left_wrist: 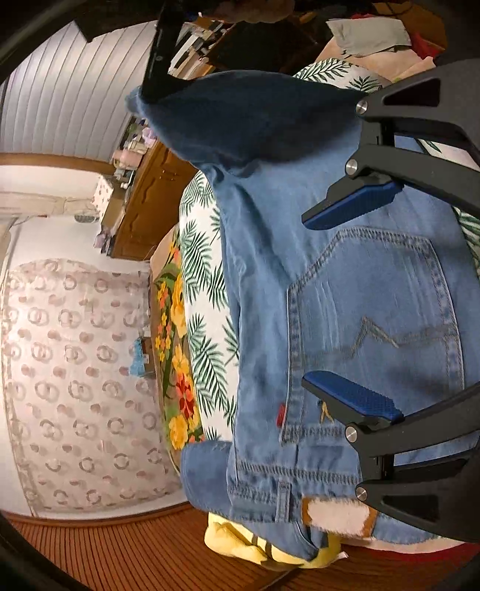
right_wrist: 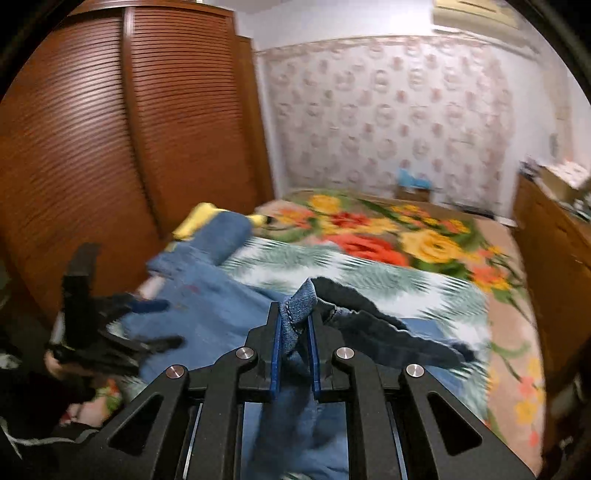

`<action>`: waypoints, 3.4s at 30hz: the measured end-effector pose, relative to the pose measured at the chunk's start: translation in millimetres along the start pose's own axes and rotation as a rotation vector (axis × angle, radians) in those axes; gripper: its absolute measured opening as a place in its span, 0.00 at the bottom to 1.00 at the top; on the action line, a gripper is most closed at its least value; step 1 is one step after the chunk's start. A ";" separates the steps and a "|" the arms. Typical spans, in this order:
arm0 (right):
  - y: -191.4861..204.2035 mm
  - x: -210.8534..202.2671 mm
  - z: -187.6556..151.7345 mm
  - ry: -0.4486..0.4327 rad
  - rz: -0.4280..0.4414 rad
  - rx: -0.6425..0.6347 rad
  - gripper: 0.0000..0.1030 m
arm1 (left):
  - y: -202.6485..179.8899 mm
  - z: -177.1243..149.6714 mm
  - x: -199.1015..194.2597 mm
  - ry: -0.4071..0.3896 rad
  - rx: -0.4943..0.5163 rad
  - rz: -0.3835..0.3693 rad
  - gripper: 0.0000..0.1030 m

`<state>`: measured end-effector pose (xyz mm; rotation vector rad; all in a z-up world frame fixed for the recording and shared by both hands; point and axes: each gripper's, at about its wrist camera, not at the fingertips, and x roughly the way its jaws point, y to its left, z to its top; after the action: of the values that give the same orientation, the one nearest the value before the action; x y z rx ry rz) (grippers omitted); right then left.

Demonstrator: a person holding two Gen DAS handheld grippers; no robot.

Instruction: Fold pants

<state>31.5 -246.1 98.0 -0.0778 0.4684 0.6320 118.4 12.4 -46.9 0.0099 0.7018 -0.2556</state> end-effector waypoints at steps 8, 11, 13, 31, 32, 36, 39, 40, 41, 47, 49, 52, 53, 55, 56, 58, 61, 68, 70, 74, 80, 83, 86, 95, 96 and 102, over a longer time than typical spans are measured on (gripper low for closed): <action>21.0 35.5 8.8 0.085 0.044 -0.067 0.38 | 14.4 -1.1 2.7 0.002 -0.032 0.014 0.77; 15.3 39.2 12.1 0.082 0.019 -0.037 0.42 | 11.5 -0.6 9.1 0.011 -0.028 0.001 0.77; 8.9 41.6 12.1 0.087 -0.034 -0.030 0.44 | 8.3 -1.0 15.1 0.023 -0.020 -0.015 0.77; -12.3 84.7 -24.5 0.207 -0.171 0.132 0.49 | -19.7 18.2 98.6 0.186 0.004 -0.151 0.50; -16.7 86.7 -23.3 0.211 -0.169 0.135 0.49 | -20.0 17.4 100.5 0.191 0.006 -0.156 0.44; -24.4 98.5 -21.8 0.244 -0.134 0.172 0.49 | -27.6 13.7 100.6 0.188 0.028 -0.174 0.25; -32.4 102.4 -21.8 0.258 -0.085 0.180 0.08 | -31.5 13.5 94.9 0.176 0.052 -0.175 0.09; -31.9 103.7 -19.3 0.251 -0.086 0.175 0.07 | -32.9 13.9 90.2 0.166 0.059 -0.175 0.09; -32.4 103.4 -16.2 0.238 -0.086 0.169 0.04 | -34.0 14.7 84.0 0.150 0.067 -0.174 0.08; -11.1 86.9 31.6 0.110 -0.058 0.098 0.03 | -22.1 25.7 19.1 0.008 0.033 -0.184 0.06; 4.2 85.5 51.7 0.076 -0.035 0.058 0.03 | -11.4 29.4 -7.8 -0.045 0.014 -0.171 0.06; 33.4 89.3 79.3 0.034 0.009 -0.014 0.03 | 5.8 29.2 -42.0 -0.101 -0.014 -0.139 0.06; 43.0 91.3 85.9 0.023 0.025 -0.035 0.03 | 12.6 28.0 -53.2 -0.118 -0.022 -0.123 0.06; 65.1 96.5 100.0 -0.001 0.060 -0.081 0.03 | 22.8 24.5 -70.5 -0.142 -0.037 -0.092 0.06; 76.4 100.6 107.0 -0.010 0.077 -0.100 0.03 | 28.5 22.1 -78.8 -0.154 -0.046 -0.075 0.06; 93.4 111.3 118.2 -0.023 0.108 -0.126 0.03 | 40.5 18.4 -90.7 -0.174 -0.070 -0.051 0.06; 114.9 128.0 129.8 -0.028 0.152 -0.158 0.03 | 60.3 7.1 -103.6 -0.183 -0.111 -0.012 0.05; 137.4 198.1 142.2 0.011 0.218 -0.232 0.03 | 95.4 -25.4 -105.2 -0.153 -0.198 0.065 0.05; 136.0 208.5 142.6 0.031 0.235 -0.239 0.03 | 105.1 -32.6 -103.2 -0.137 -0.218 0.079 0.05; 142.0 237.4 146.0 0.075 0.244 -0.255 0.03 | 120.3 -48.0 -94.8 -0.099 -0.247 0.098 0.05; 150.9 280.8 148.6 0.148 0.251 -0.249 0.03 | 128.3 -63.1 -75.3 -0.036 -0.262 0.119 0.06; 156.3 295.8 148.7 0.195 0.247 -0.244 0.07 | 131.1 -65.4 -70.9 -0.016 -0.276 0.145 0.06; 157.4 301.6 148.9 0.215 0.219 -0.249 0.30 | 130.8 -65.4 -69.3 -0.010 -0.263 0.149 0.23; 113.5 255.5 125.2 0.172 0.138 -0.186 0.52 | 119.7 -55.1 -67.5 -0.038 -0.211 0.155 0.45; 106.4 245.9 115.4 0.174 0.120 -0.180 0.52 | 119.2 -55.2 -64.4 -0.030 -0.202 0.153 0.44; 63.4 222.6 57.4 0.234 0.013 -0.107 0.52 | 121.1 -59.3 -42.4 0.046 -0.197 0.145 0.33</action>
<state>174.4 -60.2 54.8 -0.2521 0.6612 0.6638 78.0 145.0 -74.4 -0.1214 0.7656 -0.0463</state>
